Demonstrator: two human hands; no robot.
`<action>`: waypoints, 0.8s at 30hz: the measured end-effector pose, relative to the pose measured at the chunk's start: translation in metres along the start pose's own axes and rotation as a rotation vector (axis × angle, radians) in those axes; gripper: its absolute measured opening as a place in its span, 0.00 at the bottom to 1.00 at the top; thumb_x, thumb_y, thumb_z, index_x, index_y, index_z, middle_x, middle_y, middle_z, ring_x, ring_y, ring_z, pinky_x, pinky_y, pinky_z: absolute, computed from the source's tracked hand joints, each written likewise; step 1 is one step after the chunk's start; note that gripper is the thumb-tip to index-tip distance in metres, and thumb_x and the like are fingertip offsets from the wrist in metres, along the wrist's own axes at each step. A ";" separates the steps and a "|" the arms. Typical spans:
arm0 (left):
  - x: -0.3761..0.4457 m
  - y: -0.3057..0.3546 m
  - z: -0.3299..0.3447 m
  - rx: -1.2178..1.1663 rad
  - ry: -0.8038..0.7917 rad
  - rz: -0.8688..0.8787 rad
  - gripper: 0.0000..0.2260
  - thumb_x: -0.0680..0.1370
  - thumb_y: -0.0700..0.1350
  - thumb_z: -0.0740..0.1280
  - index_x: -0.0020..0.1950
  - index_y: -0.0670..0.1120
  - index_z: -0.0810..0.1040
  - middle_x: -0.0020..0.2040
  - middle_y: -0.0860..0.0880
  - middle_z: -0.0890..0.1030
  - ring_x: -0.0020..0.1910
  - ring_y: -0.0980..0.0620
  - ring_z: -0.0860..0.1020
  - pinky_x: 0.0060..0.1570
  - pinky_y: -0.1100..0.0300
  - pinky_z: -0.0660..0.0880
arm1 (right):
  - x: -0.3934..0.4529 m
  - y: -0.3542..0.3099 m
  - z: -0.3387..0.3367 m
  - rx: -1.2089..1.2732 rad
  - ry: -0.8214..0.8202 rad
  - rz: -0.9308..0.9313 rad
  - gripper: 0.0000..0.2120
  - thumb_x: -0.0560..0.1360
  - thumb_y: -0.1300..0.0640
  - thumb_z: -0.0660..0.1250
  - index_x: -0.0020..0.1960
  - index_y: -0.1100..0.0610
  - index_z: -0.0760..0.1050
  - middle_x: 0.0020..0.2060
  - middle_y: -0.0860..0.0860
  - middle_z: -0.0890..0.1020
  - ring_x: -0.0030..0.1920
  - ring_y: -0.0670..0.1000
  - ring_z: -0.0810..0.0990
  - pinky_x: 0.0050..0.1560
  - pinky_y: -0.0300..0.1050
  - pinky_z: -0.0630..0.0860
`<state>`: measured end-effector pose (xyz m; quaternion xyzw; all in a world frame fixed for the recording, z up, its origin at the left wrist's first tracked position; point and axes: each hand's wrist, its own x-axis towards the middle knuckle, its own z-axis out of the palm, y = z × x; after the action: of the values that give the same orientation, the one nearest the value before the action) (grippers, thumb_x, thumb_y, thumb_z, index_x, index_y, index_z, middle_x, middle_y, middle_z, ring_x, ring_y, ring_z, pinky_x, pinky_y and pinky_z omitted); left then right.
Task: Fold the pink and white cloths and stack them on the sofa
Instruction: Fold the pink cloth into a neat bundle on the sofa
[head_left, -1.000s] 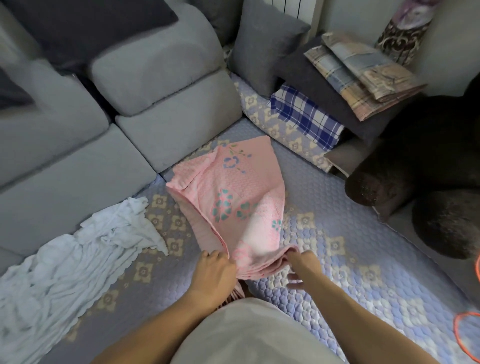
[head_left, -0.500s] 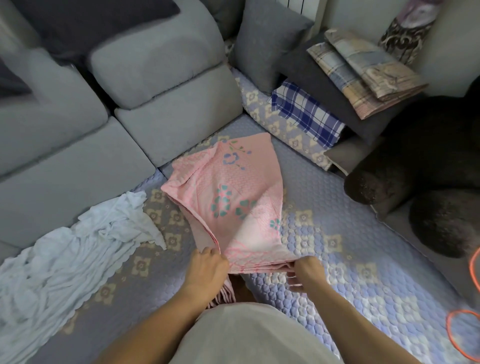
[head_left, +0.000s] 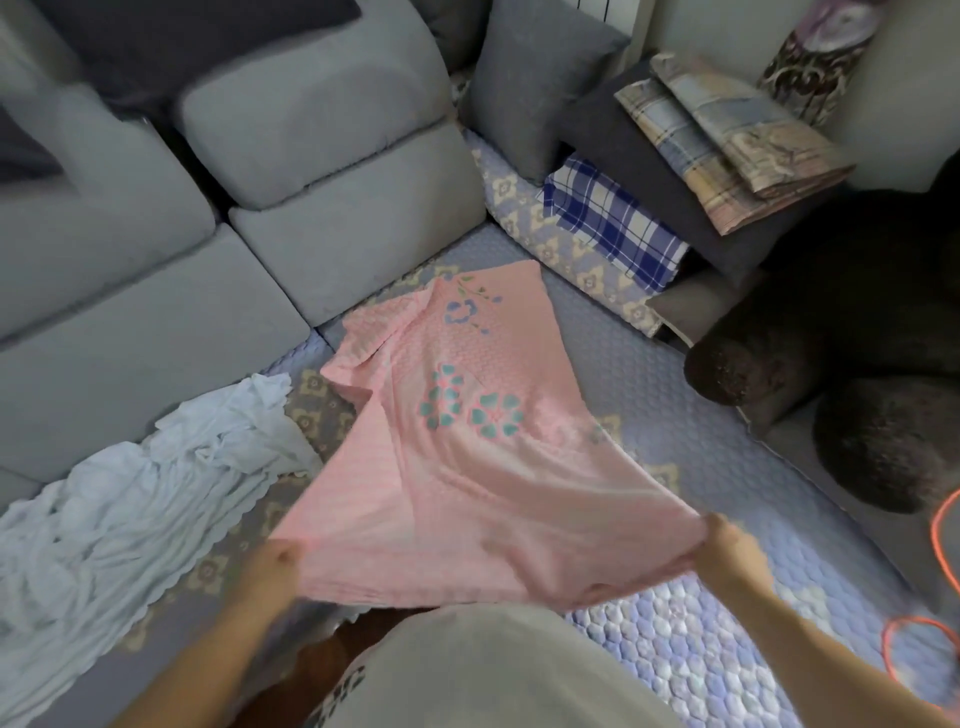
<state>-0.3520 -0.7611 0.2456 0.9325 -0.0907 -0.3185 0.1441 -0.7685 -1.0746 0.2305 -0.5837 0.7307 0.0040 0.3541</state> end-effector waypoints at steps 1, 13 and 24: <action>-0.002 -0.017 -0.008 -0.111 0.035 -0.083 0.14 0.82 0.38 0.63 0.66 0.35 0.76 0.64 0.35 0.78 0.62 0.36 0.77 0.59 0.50 0.74 | 0.021 0.027 0.001 -0.021 -0.038 0.092 0.06 0.71 0.63 0.69 0.45 0.61 0.73 0.39 0.58 0.82 0.41 0.59 0.81 0.42 0.48 0.77; -0.031 -0.027 0.002 -1.168 -0.491 -0.585 0.10 0.77 0.35 0.65 0.58 0.36 0.76 0.46 0.37 0.84 0.47 0.41 0.83 0.48 0.48 0.80 | 0.013 -0.071 -0.019 0.915 -0.318 0.474 0.21 0.79 0.73 0.47 0.68 0.70 0.68 0.42 0.62 0.79 0.41 0.58 0.77 0.31 0.55 0.83; -0.078 0.201 -0.350 -1.571 -0.021 0.418 0.12 0.73 0.38 0.56 0.46 0.42 0.79 0.36 0.47 0.84 0.33 0.52 0.83 0.44 0.57 0.78 | -0.052 -0.405 -0.287 1.584 -0.302 -0.586 0.16 0.63 0.72 0.63 0.47 0.65 0.82 0.38 0.58 0.86 0.40 0.55 0.86 0.39 0.49 0.84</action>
<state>-0.2113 -0.8566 0.6196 0.5200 -0.0143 -0.2646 0.8120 -0.5654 -1.2800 0.6372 -0.3225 0.2826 -0.5215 0.7377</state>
